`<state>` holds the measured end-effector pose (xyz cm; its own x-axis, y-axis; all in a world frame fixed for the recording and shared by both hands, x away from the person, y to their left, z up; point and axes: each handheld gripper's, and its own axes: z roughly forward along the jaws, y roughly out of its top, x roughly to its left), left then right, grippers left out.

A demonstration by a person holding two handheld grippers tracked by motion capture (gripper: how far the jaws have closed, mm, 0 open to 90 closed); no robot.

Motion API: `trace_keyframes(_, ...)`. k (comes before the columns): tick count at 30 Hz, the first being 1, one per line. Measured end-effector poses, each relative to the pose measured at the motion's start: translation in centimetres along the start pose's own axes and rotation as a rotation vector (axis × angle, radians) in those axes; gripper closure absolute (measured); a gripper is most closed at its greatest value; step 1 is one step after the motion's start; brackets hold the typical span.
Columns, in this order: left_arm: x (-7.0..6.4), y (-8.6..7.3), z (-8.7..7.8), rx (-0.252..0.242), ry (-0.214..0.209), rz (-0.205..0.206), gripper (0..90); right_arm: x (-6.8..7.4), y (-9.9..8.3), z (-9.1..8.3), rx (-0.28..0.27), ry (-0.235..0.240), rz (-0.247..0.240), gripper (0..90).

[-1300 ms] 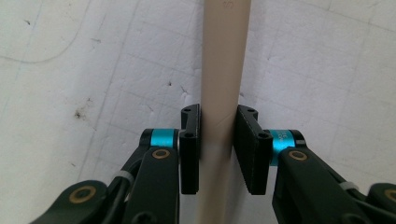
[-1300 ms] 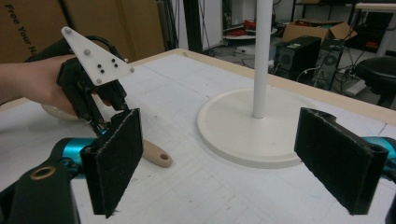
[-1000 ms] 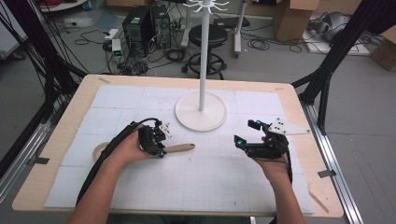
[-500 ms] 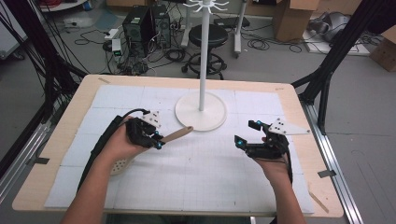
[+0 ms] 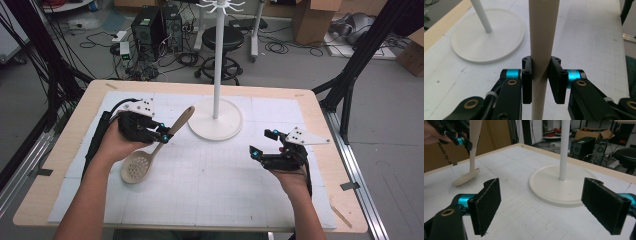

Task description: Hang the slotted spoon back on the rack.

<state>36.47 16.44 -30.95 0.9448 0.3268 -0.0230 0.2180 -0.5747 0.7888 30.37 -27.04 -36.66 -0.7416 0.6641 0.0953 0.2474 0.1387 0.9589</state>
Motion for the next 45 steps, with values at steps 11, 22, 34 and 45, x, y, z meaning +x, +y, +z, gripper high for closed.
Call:
trace_keyframes(11, 0.9, 1.5, -1.5, -0.049, 0.0, -0.03, 74.6, -0.1, 0.0, 0.0, 0.001, 0.003, 0.002, 15.4)
trace_keyframes(22, 2.3, 4.3, -2.5, -0.084, -0.03, -0.017, 74.5, -0.2, -0.1, 0.1, 0.008, -0.003, 0.0, 15.4)
trace_keyframes(34, 3.4, 7.6, -2.9, -0.11, -0.045, -0.002, 74.4, -0.2, -0.2, 0.1, 0.017, -0.006, -0.009, 15.4)
trace_keyframes(45, 4.8, 11.5, -3.7, -0.115, -0.012, 0.011, 74.4, -0.2, -0.2, 0.2, 0.022, -0.006, -0.01, 15.4)
